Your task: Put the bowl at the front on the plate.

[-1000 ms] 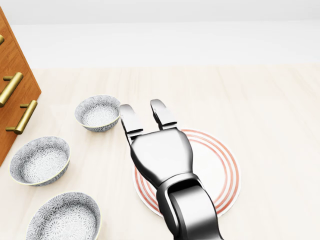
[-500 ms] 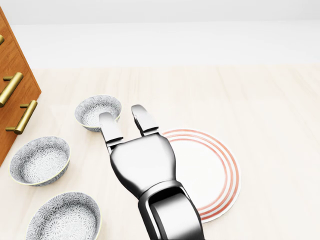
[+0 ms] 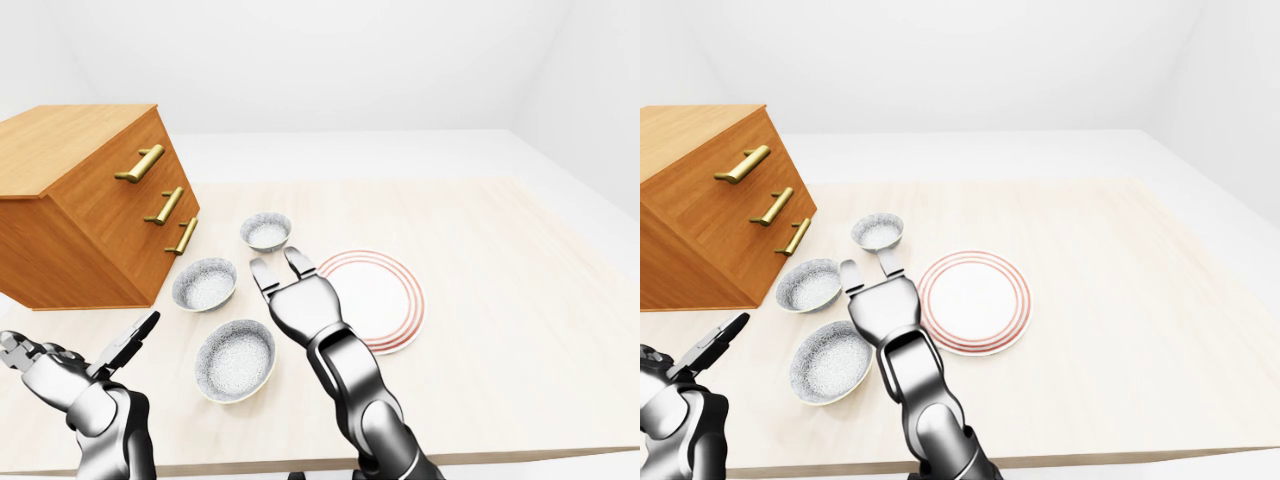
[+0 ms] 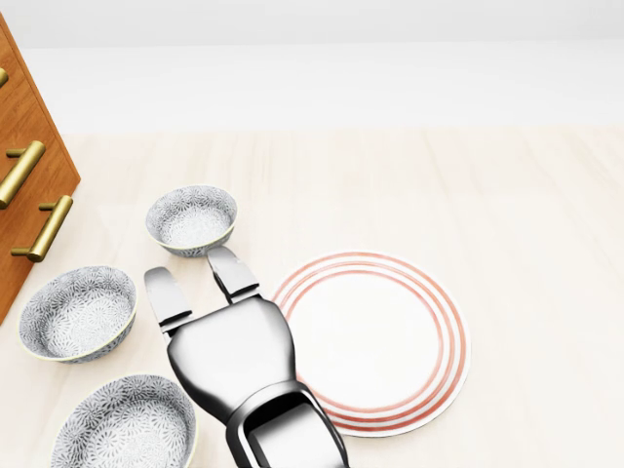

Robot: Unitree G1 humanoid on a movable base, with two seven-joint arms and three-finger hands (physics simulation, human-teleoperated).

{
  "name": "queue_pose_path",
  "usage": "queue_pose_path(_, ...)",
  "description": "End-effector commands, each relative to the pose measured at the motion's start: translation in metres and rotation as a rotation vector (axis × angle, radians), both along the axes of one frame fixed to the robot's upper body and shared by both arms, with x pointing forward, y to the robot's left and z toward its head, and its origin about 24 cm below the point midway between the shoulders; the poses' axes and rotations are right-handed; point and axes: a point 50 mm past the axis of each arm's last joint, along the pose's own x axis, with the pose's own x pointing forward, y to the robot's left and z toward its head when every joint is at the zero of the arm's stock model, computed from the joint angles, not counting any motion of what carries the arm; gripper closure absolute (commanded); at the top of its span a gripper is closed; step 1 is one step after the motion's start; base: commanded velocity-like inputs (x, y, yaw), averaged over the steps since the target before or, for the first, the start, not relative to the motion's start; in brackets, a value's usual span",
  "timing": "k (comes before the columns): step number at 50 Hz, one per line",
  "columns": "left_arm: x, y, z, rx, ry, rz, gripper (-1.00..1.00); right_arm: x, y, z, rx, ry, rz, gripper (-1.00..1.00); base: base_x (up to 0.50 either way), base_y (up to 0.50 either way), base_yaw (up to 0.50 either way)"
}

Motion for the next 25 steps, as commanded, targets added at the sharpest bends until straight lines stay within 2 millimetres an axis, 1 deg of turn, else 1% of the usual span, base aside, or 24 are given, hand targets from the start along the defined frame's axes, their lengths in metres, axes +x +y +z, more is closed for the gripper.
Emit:
queue_pose_path(1, 0.000, 0.000, 0.000, 0.002, -0.002, -0.001, -1.00, -0.003, 0.008, -0.004, -0.008, 0.014, 0.030, -1.00, 0.00, 0.00, 0.00)
queue_pose_path(6, -0.001, 0.000, 0.001, 0.004, -0.002, 0.001, -1.00, -0.002, 0.008, -0.006, 0.010, 0.018, 0.034, -1.00, 0.00, 0.00, 0.00)
queue_pose_path(10, 0.000, 0.000, -0.002, 0.005, -0.002, 0.001, -1.00, -0.001, 0.001, -0.002, 0.024, 0.009, 0.013, -1.00, 0.00, 0.00, 0.00)
queue_pose_path(11, 0.000, -0.001, -0.001, 0.004, -0.002, -0.001, -1.00, 0.000, -0.003, -0.001, 0.037, -0.007, -0.014, -1.00, 0.00, 0.00, 0.00)
queue_pose_path(25, 0.000, -0.001, -0.001, 0.004, -0.002, -0.001, -1.00, -0.001, -0.002, -0.001, 0.032, -0.012, -0.003, -1.00, 0.00, 0.00, 0.00)
